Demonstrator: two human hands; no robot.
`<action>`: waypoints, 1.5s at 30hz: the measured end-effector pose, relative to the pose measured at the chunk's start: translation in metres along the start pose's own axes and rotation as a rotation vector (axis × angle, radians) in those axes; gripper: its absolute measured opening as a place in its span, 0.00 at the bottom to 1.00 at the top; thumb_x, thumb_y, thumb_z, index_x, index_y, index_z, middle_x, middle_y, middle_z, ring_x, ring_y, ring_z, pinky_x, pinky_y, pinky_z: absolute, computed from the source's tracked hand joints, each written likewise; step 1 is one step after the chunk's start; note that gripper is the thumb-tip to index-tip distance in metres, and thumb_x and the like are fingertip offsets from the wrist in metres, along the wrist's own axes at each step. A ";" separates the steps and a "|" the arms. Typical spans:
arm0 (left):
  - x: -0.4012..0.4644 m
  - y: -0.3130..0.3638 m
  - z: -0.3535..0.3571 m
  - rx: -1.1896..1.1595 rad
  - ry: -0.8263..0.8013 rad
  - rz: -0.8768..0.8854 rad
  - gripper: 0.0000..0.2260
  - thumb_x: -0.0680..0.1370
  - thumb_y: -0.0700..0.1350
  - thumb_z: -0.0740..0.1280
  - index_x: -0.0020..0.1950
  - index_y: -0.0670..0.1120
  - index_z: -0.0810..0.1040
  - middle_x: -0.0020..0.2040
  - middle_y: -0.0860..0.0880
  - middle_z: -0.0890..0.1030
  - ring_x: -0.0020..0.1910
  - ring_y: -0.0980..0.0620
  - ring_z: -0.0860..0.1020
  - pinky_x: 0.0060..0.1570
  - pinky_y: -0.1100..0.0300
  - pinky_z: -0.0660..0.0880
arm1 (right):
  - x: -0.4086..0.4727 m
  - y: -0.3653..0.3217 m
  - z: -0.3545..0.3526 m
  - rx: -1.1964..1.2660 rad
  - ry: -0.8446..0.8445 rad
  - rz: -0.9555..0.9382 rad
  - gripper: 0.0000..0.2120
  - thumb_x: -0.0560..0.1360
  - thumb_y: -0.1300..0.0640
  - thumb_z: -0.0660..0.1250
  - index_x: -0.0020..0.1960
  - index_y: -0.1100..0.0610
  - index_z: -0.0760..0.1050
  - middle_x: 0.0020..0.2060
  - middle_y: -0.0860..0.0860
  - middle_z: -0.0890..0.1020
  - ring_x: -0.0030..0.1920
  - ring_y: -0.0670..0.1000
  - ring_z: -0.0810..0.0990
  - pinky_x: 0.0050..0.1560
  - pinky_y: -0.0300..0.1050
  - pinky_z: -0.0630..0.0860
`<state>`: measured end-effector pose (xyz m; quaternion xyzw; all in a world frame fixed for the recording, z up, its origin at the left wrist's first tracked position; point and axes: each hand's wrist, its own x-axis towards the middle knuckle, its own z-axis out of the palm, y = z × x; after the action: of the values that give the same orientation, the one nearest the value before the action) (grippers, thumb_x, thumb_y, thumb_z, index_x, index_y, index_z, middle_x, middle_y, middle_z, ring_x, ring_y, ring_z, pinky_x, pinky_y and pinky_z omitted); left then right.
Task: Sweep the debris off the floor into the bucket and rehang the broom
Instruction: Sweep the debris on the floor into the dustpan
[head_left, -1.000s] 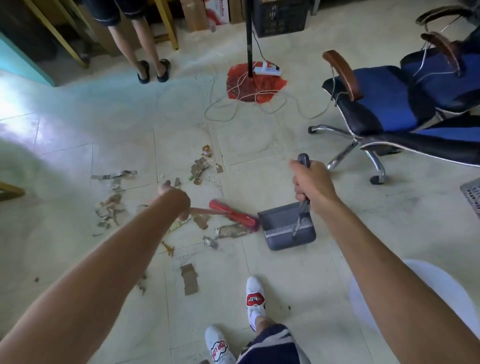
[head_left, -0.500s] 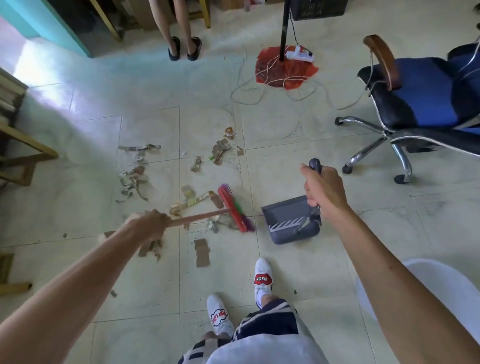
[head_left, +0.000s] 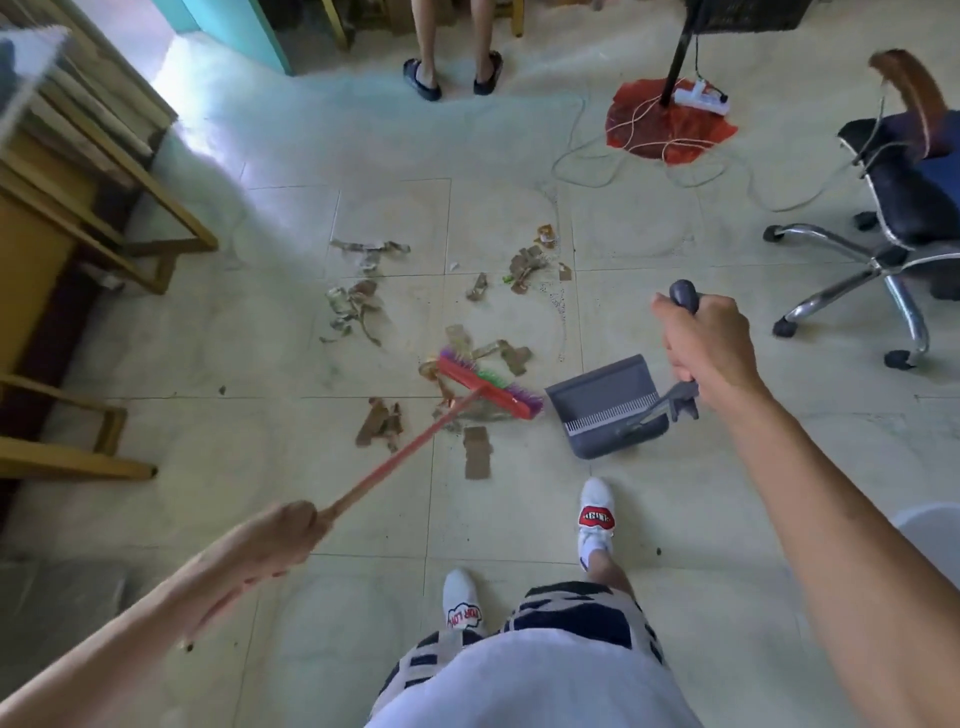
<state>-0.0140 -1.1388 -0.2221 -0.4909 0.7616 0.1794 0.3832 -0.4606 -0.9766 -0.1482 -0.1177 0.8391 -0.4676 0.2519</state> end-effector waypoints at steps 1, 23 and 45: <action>-0.009 -0.011 0.017 0.012 -0.028 0.038 0.17 0.85 0.51 0.53 0.52 0.42 0.77 0.39 0.49 0.78 0.38 0.47 0.83 0.38 0.55 0.80 | -0.012 0.000 0.012 -0.016 0.016 -0.002 0.16 0.74 0.47 0.67 0.34 0.55 0.70 0.28 0.53 0.74 0.22 0.50 0.68 0.18 0.33 0.63; -0.074 -0.115 0.094 -0.504 -0.058 -0.057 0.10 0.85 0.46 0.57 0.48 0.49 0.76 0.32 0.51 0.76 0.19 0.59 0.68 0.18 0.69 0.66 | -0.110 -0.015 0.134 0.115 -0.072 0.133 0.13 0.72 0.53 0.69 0.32 0.54 0.68 0.16 0.44 0.70 0.16 0.45 0.65 0.18 0.34 0.61; 0.089 -0.218 -0.064 -0.375 -0.092 0.089 0.13 0.84 0.40 0.58 0.65 0.37 0.75 0.51 0.42 0.84 0.37 0.50 0.80 0.32 0.61 0.79 | -0.192 -0.112 0.370 -0.109 0.000 0.155 0.12 0.75 0.55 0.67 0.35 0.58 0.72 0.25 0.52 0.74 0.11 0.42 0.65 0.14 0.30 0.60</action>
<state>0.1330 -1.3339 -0.2264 -0.5107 0.7175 0.3572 0.3110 -0.1057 -1.2223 -0.1547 -0.0660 0.8700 -0.4002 0.2803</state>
